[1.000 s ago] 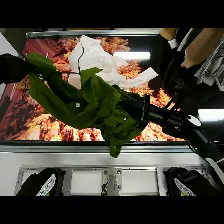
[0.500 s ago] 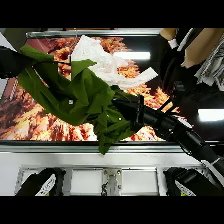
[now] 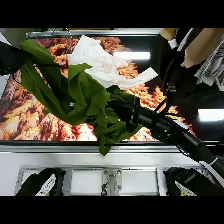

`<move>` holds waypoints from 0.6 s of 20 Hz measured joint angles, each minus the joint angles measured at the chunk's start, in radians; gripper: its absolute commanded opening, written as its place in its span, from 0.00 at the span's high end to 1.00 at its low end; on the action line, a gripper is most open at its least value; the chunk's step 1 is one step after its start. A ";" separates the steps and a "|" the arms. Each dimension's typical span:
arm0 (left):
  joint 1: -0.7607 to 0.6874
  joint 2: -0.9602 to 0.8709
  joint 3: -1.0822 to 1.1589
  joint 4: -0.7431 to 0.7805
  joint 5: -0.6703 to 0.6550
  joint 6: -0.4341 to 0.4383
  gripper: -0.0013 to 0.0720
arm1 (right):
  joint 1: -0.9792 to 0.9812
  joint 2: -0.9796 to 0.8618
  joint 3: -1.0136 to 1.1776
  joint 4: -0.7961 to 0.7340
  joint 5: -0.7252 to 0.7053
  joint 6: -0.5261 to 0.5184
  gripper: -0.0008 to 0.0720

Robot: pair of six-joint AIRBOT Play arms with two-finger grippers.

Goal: Fold the clothes and pants, and hang the long-sleeved shirts on hangers.

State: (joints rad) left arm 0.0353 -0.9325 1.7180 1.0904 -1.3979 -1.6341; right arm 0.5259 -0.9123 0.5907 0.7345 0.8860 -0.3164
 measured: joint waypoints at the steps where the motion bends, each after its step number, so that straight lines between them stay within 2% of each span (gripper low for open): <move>1: 0.000 0.000 0.000 -0.011 -0.001 0.000 0.96 | 0.000 0.000 0.000 0.002 -0.002 -0.002 0.97; 2: 0.000 0.001 0.000 -0.019 -0.002 0.000 0.77 | 0.000 0.000 0.000 0.004 -0.004 -0.002 0.97; 3: 0.000 0.001 0.000 -0.026 -0.006 0.001 0.34 | 0.000 0.000 0.000 0.006 -0.005 -0.002 0.97; 4: 0.000 0.002 0.000 -0.032 -0.010 0.001 0.20 | 0.000 0.000 0.000 0.006 -0.007 -0.002 0.97; 8: 0.000 0.005 0.000 -0.040 -0.027 0.004 0.20 | 0.000 -0.001 0.000 0.011 -0.008 -0.002 0.97; 9: 0.000 0.009 0.000 -0.041 -0.026 0.004 0.24 | 0.000 -0.001 0.000 0.011 -0.008 -0.002 0.97; 12: 0.000 0.032 0.000 -0.041 -0.001 0.005 0.25 | -0.004 -0.001 0.000 0.014 -0.008 -0.002 0.98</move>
State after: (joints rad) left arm 0.0353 -0.9009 1.7184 1.0496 -1.3991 -1.6295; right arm 0.5220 -0.9131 0.5907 0.7490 0.8780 -0.3187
